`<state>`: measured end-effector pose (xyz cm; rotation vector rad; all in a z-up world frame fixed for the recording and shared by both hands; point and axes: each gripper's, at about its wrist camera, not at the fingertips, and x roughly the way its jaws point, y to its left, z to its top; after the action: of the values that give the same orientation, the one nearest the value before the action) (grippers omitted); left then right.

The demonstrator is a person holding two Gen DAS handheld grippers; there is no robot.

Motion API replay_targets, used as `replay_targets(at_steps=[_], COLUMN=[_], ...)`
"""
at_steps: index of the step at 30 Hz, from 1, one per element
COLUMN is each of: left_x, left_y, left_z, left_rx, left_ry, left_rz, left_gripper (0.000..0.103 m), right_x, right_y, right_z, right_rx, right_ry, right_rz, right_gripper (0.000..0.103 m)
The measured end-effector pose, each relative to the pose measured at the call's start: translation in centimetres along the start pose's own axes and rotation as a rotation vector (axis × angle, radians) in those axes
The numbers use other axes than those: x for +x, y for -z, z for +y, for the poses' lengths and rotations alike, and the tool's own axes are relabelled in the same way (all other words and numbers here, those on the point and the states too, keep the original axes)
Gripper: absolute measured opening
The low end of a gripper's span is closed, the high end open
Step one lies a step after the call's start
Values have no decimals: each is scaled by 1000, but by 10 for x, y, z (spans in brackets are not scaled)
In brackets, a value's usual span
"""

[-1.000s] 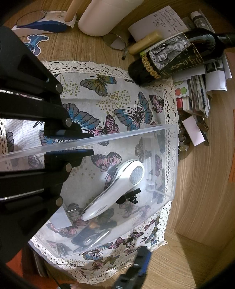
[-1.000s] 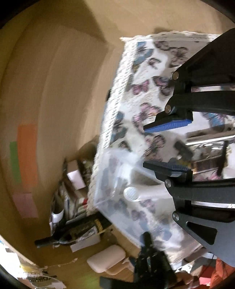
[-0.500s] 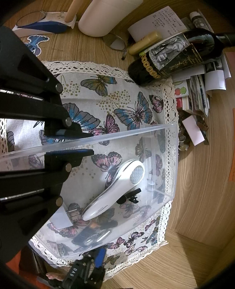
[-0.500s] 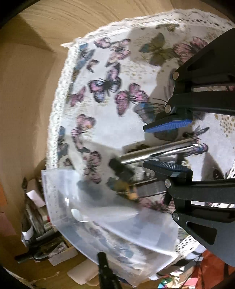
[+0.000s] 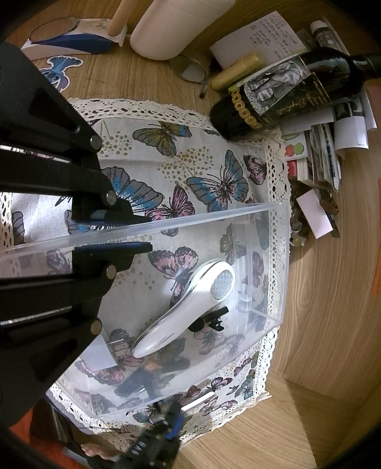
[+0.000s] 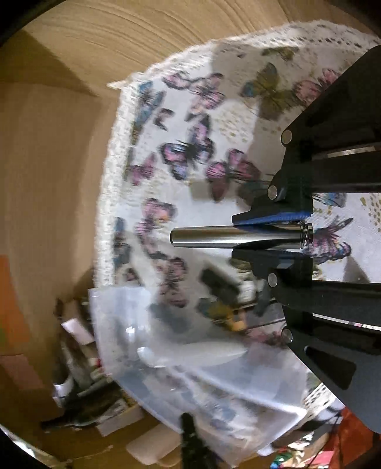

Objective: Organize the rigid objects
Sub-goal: 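Grasp the silver metal tube with the right tool, then lower the silver tube into the box and open the right tool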

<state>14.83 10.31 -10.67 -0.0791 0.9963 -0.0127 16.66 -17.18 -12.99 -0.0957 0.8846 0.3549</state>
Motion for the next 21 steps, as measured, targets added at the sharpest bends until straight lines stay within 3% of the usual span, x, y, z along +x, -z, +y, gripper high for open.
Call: replay_targets(at_steps=[10, 16, 21], left_x=[1, 1, 1], left_y=[0, 0, 0], left_z=[0, 0, 0], left_rx=[-1, 0, -1], left_ry=[-1, -2, -2], left_rz=[-1, -1, -1], left_gripper=[10, 10, 10], right_x=[-38, -51, -48], right_y=[-46, -72, -85], right_z=[21, 43, 70], right_rx=[-77, -127, -176], right_ry=[-12, -102, -198], right_rz=[-163, -226, -223], right_gripper=[14, 14, 14])
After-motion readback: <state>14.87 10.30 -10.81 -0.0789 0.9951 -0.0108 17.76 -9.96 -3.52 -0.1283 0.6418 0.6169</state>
